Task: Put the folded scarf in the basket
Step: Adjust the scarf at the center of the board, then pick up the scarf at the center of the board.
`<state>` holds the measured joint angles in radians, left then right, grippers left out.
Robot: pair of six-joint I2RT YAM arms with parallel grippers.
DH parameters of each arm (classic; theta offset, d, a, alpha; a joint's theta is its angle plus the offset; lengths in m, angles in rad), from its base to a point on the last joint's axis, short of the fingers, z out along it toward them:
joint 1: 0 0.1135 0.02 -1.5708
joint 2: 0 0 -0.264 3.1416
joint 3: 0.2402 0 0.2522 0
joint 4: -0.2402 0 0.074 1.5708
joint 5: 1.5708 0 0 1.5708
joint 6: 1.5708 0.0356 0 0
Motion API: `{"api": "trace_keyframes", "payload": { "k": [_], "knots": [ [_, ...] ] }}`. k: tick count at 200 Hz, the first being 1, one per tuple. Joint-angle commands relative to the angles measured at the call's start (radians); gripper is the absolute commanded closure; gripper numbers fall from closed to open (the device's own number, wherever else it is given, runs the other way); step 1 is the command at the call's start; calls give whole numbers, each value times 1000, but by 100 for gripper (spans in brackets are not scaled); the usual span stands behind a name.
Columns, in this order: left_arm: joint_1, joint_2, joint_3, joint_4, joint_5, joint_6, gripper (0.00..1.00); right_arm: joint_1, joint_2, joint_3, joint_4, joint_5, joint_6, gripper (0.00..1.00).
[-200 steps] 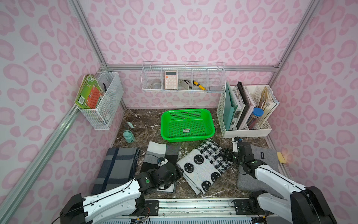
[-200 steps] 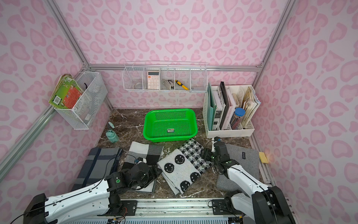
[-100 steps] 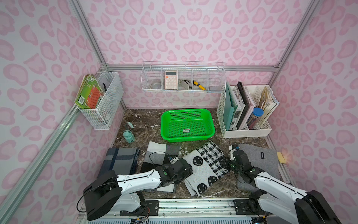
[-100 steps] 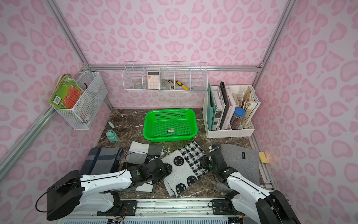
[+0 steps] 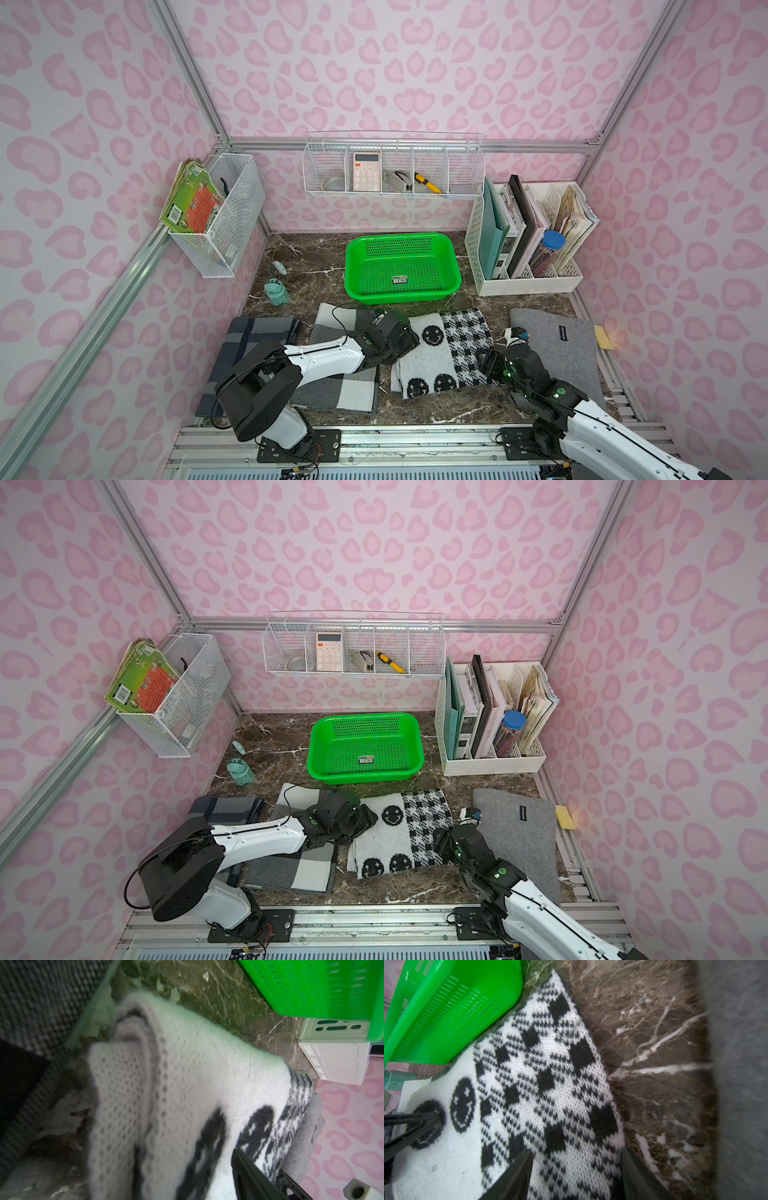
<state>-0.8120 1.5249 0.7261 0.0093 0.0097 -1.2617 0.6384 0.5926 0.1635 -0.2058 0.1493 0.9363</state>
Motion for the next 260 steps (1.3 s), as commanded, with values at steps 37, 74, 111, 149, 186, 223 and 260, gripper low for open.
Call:
{"api": "trace_keyframes", "payload": {
  "k": [37,74,111,149,186,223,260],
  "knots": [
    [16,-143,37,-337,-100,165,21,-223,23,58,59,-155,-201,18],
    [16,-187,-11,-319,-41,144,18,-389,221,113,195,-354,-317,16],
    [14,-200,-54,-280,-19,114,16,-400,405,147,315,-416,-331,16],
    [-5,-171,-63,-243,6,88,16,-402,546,166,370,-450,-329,16],
    [-27,-113,-55,-207,25,78,21,-403,633,171,383,-470,-317,22],
    [-31,-73,-54,-186,31,56,28,-397,606,129,391,-433,-292,25],
    [-38,-51,-41,-173,40,56,34,-346,603,115,397,-418,-277,26]
  ]
}}
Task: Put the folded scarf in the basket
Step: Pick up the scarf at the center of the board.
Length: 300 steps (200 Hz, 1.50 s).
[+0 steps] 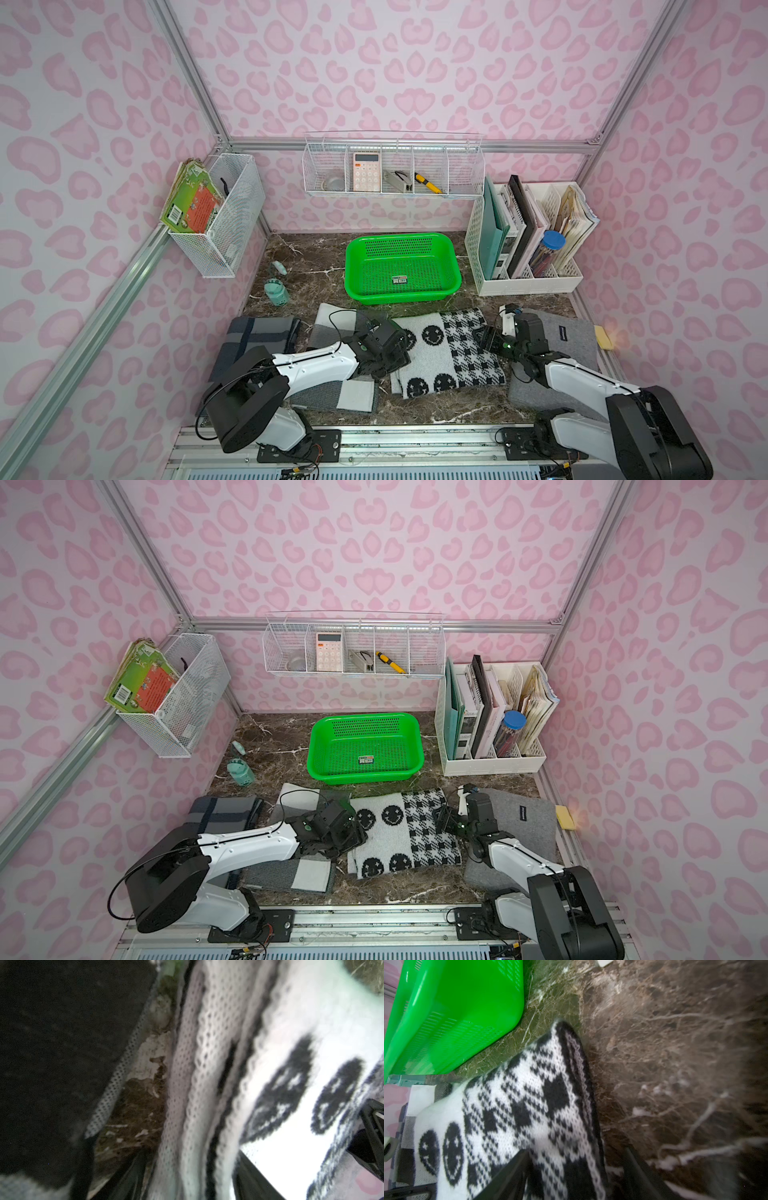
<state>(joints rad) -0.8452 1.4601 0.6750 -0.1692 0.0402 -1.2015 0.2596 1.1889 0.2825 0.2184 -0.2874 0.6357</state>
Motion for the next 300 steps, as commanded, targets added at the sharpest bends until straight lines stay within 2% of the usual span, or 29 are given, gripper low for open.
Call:
{"api": "trace_keyframes", "payload": {
  "k": [1,18,27,35,49,59,68,91,115,134,153,192,222,271,300],
  "knots": [
    [-5,15,10,5,9,-4,34,34,8,-3,-29,20,25,26],
    [-8,21,13,10,11,-6,41,73,24,17,-45,45,31,29],
    [-8,22,12,13,10,-5,47,88,25,28,-60,54,34,36],
    [-8,18,13,12,8,-3,57,95,17,35,-72,58,40,51],
    [-8,-9,14,5,5,16,82,108,-25,35,-82,59,50,79],
    [-7,-44,10,-7,-6,26,94,116,-78,34,-100,70,57,92],
    [-8,-83,2,-19,-21,32,100,124,-134,32,-123,82,62,100],
    [-9,-175,-15,-33,-26,73,100,131,-307,14,-144,78,107,100],
    [-18,-236,29,-105,-16,129,100,164,-471,3,-117,65,167,100],
    [-24,-320,52,-181,-88,152,100,226,-546,26,-125,103,166,100],
    [-25,-415,44,-219,-173,156,100,280,-552,76,-150,158,141,100],
    [1,-481,88,-287,-272,264,100,357,-410,219,-147,226,84,100],
    [83,-457,151,-304,-298,354,100,406,-239,372,-159,311,17,100],
    [277,-357,288,-264,-239,512,100,417,50,618,-132,415,-97,100],
    [431,-266,353,-206,-122,551,100,413,239,785,-122,434,-160,100]
  ]
}}
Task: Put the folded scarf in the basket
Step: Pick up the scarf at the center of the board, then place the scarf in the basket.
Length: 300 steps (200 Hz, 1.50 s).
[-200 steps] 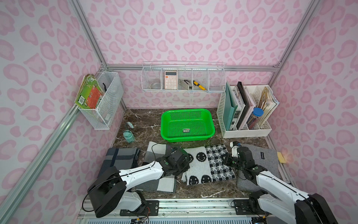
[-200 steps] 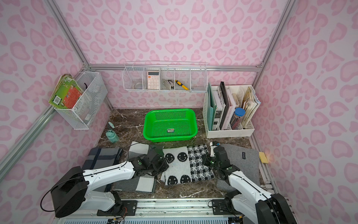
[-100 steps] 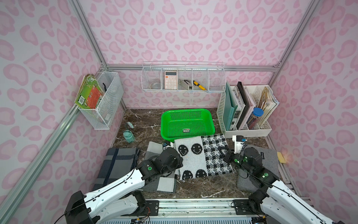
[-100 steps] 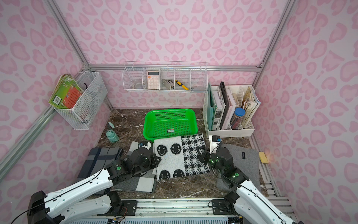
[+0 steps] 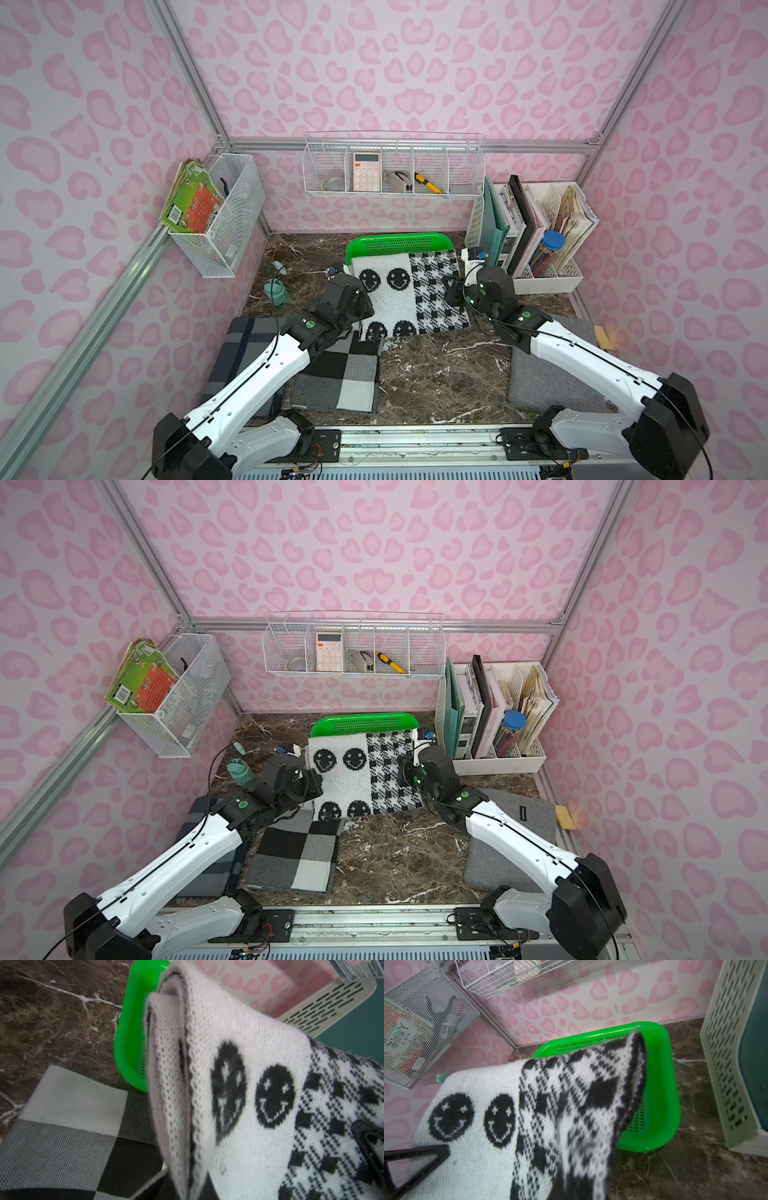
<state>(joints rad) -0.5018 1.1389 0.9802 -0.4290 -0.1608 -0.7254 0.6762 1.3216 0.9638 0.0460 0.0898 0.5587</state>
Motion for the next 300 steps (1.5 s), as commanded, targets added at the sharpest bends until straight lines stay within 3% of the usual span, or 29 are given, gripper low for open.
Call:
{"api": "trace_keyframes", "payload": {
  "k": [1,77,216,285,300],
  "knots": [
    [92,59,51,56,83,76,100,-4,113,111,52,57,-86,100],
    [283,366,269,140,242,127,100,-99,443,389,97,7,-134,100],
    [301,661,460,86,331,159,100,-159,630,479,71,9,-173,100],
    [301,734,481,61,356,147,100,-163,683,502,51,0,-189,100],
    [300,743,506,45,372,147,96,-163,682,501,40,7,-181,95]
  ]
}}
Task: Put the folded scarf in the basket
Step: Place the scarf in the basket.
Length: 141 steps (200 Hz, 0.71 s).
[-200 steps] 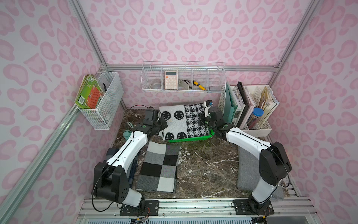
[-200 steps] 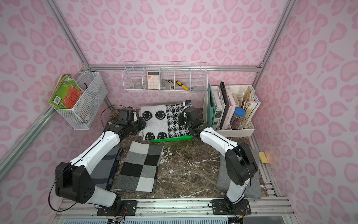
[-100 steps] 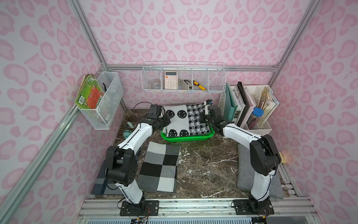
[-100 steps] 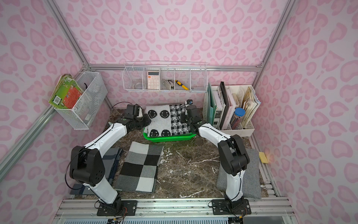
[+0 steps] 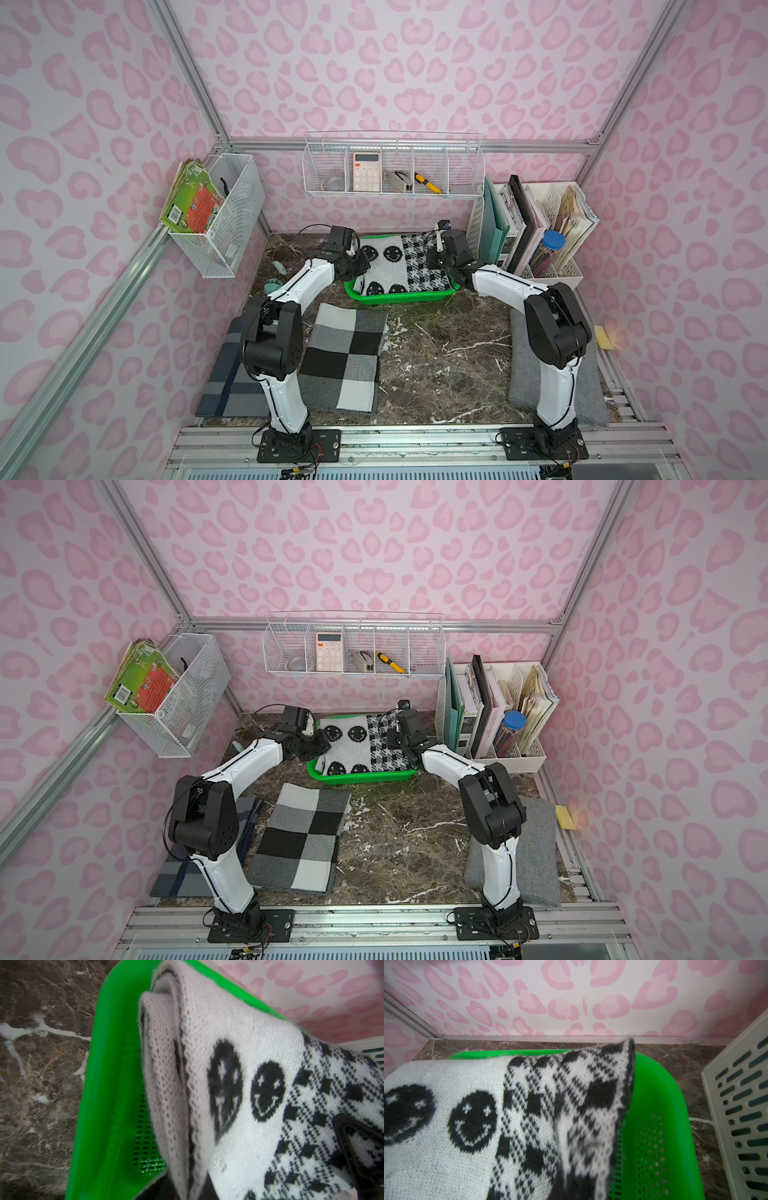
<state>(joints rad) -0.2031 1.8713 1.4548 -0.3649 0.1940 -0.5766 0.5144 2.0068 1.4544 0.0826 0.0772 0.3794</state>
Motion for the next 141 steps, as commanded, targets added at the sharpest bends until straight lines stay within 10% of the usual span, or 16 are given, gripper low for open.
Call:
{"api": "trace_keyframes", "payload": {
  "k": [1,29,63,141],
  "knots": [
    [2,11,31,-19,19,-2,95,-1,-3,11,4,20,-1,95],
    [2,15,35,-8,59,-12,56,-1,-7,25,-20,24,1,72],
    [2,-11,40,-29,87,-26,31,1,-24,59,-91,27,-5,40],
    [-56,-256,-84,-54,154,-67,32,103,-428,-230,-222,237,55,48]
  ]
}}
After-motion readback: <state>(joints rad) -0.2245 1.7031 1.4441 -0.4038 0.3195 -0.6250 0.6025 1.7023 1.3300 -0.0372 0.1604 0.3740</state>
